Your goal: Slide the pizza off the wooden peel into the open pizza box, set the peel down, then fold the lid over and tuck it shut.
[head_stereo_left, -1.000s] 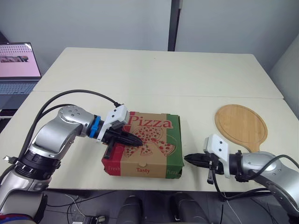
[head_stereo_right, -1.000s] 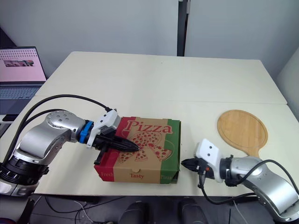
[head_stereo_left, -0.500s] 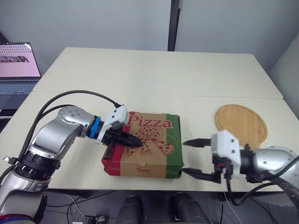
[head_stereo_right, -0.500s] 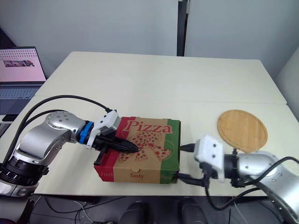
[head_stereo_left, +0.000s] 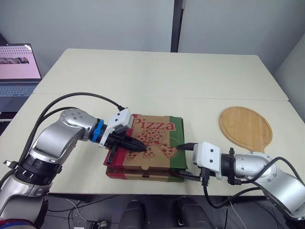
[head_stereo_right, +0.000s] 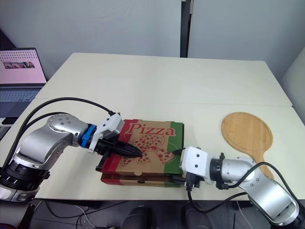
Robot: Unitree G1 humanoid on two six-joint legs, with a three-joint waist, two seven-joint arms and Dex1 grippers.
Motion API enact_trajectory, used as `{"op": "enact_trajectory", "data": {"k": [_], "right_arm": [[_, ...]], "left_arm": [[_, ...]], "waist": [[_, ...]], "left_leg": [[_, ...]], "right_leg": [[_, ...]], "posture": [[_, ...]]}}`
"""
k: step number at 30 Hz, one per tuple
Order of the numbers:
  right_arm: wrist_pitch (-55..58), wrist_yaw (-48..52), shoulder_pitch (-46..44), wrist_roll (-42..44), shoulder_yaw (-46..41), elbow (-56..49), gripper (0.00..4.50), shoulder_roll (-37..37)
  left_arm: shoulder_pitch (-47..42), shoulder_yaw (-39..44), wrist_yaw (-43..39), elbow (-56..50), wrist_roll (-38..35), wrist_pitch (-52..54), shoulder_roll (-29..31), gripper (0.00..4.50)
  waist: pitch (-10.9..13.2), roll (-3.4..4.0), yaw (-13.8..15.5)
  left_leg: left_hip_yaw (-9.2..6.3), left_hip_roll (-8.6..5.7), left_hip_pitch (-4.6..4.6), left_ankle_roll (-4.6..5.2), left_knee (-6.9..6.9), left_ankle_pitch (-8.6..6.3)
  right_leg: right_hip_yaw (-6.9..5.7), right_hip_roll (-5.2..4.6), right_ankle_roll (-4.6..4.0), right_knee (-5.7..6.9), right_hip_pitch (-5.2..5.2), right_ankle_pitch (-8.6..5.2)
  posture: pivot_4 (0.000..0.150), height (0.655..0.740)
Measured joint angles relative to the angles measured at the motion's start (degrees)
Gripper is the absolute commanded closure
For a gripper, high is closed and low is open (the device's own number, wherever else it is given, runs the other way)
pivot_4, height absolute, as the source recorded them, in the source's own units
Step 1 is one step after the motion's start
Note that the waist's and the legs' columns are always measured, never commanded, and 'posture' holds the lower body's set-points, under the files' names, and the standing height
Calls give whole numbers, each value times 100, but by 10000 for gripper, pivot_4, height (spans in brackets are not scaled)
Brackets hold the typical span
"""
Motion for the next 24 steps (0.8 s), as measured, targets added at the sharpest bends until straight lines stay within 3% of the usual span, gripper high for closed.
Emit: {"op": "enact_trajectory", "data": {"k": [10,20,24], "right_arm": [[69,12,363,-82,-99,-86,9038,74],[785,115,823,1239,-1666,-464,9038,-15],[914,91,1022,1373,-2050,-334,9038,-205]], "left_arm": [[388,126,98,-231,3,-45,54,45000],[512,149,144,-246,97,-215,66,45000],[512,149,144,-230,118,-279,64,45000]], "waist": [[-1,0,2],[-1,1,1],[-1,1,5]], "left_leg": [[0,0,0,0,0,0],[1,0,4,0,0,0],[2,-1,4,0,-1,0]], "right_leg": [[1,-1,0,0,0,0],[1,-2,0,0,4,0],[2,-2,0,-1,4,0]], "posture": [[1500,7306],[1500,7306],[1500,7306]]}}
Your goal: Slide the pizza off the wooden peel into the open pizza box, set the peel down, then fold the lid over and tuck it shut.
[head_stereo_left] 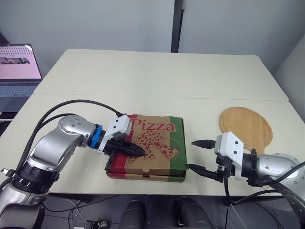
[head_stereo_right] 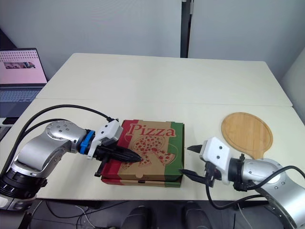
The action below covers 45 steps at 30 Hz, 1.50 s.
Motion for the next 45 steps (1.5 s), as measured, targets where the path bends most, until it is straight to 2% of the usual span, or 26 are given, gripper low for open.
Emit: {"op": "enact_trajectory", "data": {"k": [1,4,12,23,32,36,41,45], "right_arm": [[-32,5,120,-98,-10,78,9038,-91],[-287,-2,381,-446,148,324,15270,-146],[-996,5,253,-1011,1153,800,44246,352],[-819,181,132,-651,1371,870,44704,664],[-833,263,359,-773,1242,710,44704,154],[-830,344,508,-725,850,682,44704,-64],[-571,338,-90,-54,287,486,44704,28],[-459,261,-503,8,910,364,44704,322]], "left_arm": [[0,0,0,4,3,-5,0,45000],[2,0,0,27,9,-7,0,45000],[-1,0,1,37,12,-9,-1,45000],[4,-5,88,55,62,13,-1,45000],[9,-7,107,53,71,22,-11,45000],[9,-9,107,55,83,20,-22,45000],[8,-10,106,64,85,19,-42,45000],[5,-12,108,71,79,21,-67,45000]], "waist": [[0,-1,0],[-1,0,-9],[-1,0,-16],[0,0,-13],[0,0,-5],[0,0,-7],[-1,0,-18],[0,0,-5]], "left_leg": [[0,0,0,0,0,0],[2,1,3,0,-1,0],[1,1,2,0,0,0],[-2,2,1,0,0,0],[0,0,1,0,0,0],[0,0,1,0,0,0],[-3,3,1,0,0,0],[-4,2,-2,0,0,0]], "right_leg": [[0,0,0,0,0,0],[2,1,0,1,0,0],[2,2,0,1,0,0],[0,2,0,1,0,0],[1,1,0,1,0,0],[2,1,0,1,0,0],[-1,3,1,1,0,0],[-2,2,0,0,0,0]], "posture": [[1500,7306],[1500,7306],[1500,7306],[1500,7306],[1500,7306],[1500,7306],[1500,7306],[1500,7306]]}}
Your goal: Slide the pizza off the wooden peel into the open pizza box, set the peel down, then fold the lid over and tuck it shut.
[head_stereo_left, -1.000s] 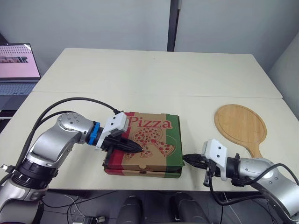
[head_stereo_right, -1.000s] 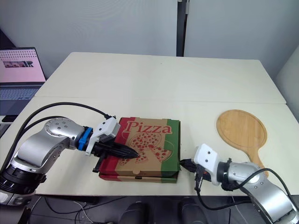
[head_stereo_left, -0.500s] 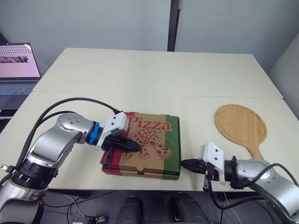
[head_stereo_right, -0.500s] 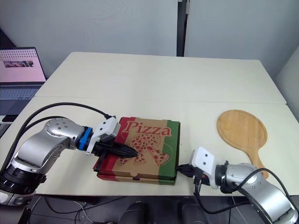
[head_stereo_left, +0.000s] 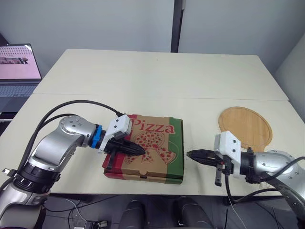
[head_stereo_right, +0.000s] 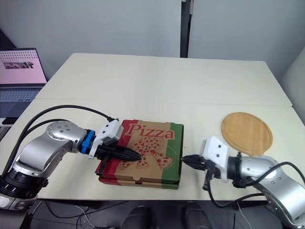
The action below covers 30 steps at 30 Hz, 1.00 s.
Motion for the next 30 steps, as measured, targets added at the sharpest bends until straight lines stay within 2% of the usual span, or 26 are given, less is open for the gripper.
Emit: {"op": "enact_trajectory", "data": {"k": [6,10,14,17,20,23,30], "right_arm": [[-51,-53,-120,-406,864,192,44704,149],[-157,-19,-149,-485,941,239,44704,173],[-230,58,-209,-574,984,289,44704,192],[-267,83,-233,-608,992,299,44704,192],[-268,105,-266,-609,1001,307,44704,195],[-263,108,-312,-608,1014,307,44704,211],[-239,131,-312,-605,1018,307,44704,235]], "left_arm": [[9,106,-22,13,-75,23,101,45000],[0,666,-148,261,-216,107,628,45000],[31,822,-402,1251,333,-673,1351,45000],[346,839,-653,1510,626,-1197,1680,45000],[735,873,-748,1262,590,-1237,1680,45000],[1163,882,-726,562,308,-898,1562,45000],[1412,844,-501,69,296,-732,1488,45000]], "waist": [[0,0,-1],[0,0,-22],[1,1,-18],[2,2,-5],[2,2,5],[1,2,14],[1,2,8]], "left_leg": [[2,-1,1,0,1,0],[1,4,4,0,-1,0],[2,4,3,0,-2,0],[7,2,0,0,-3,0],[6,6,-3,0,-2,0],[4,11,-7,0,-2,0],[6,-1,-3,0,-2,0]], "right_leg": [[1,-1,0,0,-2,0],[-2,2,-1,2,-3,0],[-3,1,-4,1,-4,-2],[-2,-8,-5,-2,-6,-3],[-3,-17,-4,-2,-6,-3],[-5,-25,-3,-2,-6,-3],[-5,-23,-3,-1,-6,-2]], "posture": [[1500,7306],[1500,7306],[1500,7306],[1500,7306],[1500,7306],[1500,7306],[1500,7306]]}}
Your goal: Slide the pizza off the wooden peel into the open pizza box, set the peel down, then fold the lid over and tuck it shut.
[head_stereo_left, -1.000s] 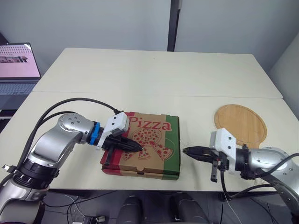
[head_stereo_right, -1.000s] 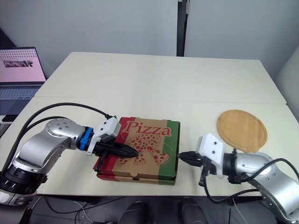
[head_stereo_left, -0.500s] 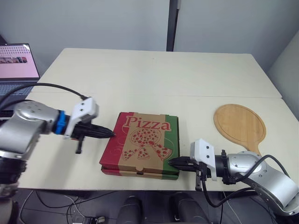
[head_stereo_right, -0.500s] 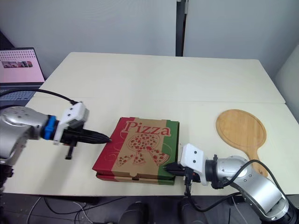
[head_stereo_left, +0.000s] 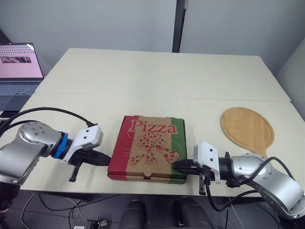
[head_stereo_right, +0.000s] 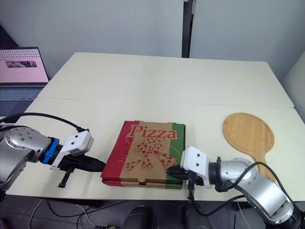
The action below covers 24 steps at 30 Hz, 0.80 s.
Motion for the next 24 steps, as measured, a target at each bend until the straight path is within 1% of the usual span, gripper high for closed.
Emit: {"op": "enact_trajectory", "data": {"k": [4,7,9,12,15,18,24], "right_arm": [[26,-26,1,-2,15,0,44704,47],[15,-52,19,-27,48,0,44704,47],[-19,-68,38,-101,134,39,44704,59],[-128,-86,69,-309,274,193,44704,85],[-294,-89,119,-565,484,340,44704,112],[-459,-84,130,-790,649,404,44704,142],[-703,-49,204,-1020,708,451,44704,137]], "left_arm": [[-57,-37,38,108,89,-70,-62,45000],[-388,22,155,504,69,20,-88,45000],[-724,223,280,620,-140,348,-200,45000],[-896,473,420,303,-546,816,-330,45000],[-758,416,586,-189,-747,1092,-559,45000],[-516,248,680,-491,-774,1199,-624,45000],[11,-213,722,-508,-235,627,-552,45000]], "waist": [[0,0,1],[0,-1,2],[-1,-2,3],[-1,-2,-5],[-1,-2,-16],[-1,-2,-30],[-8,-6,-9]], "left_leg": [[0,-3,0,0,0,0],[-2,-4,-1,0,2,0],[-3,-4,-3,0,2,0],[1,-5,-2,0,1,0],[0,-3,0,0,1,0],[0,1,5,0,0,0],[-2,2,8,0,1,0]], "right_leg": [[-1,0,0,0,0,0],[-5,5,0,0,0,0],[-6,7,0,0,0,0],[0,3,2,-1,0,1],[0,6,2,2,0,1],[3,13,1,5,0,1],[2,14,0,4,4,0]], "posture": [[1500,7306],[1500,7306],[1500,7306],[1500,7306],[1500,7306],[1500,7306],[1500,7306]]}}
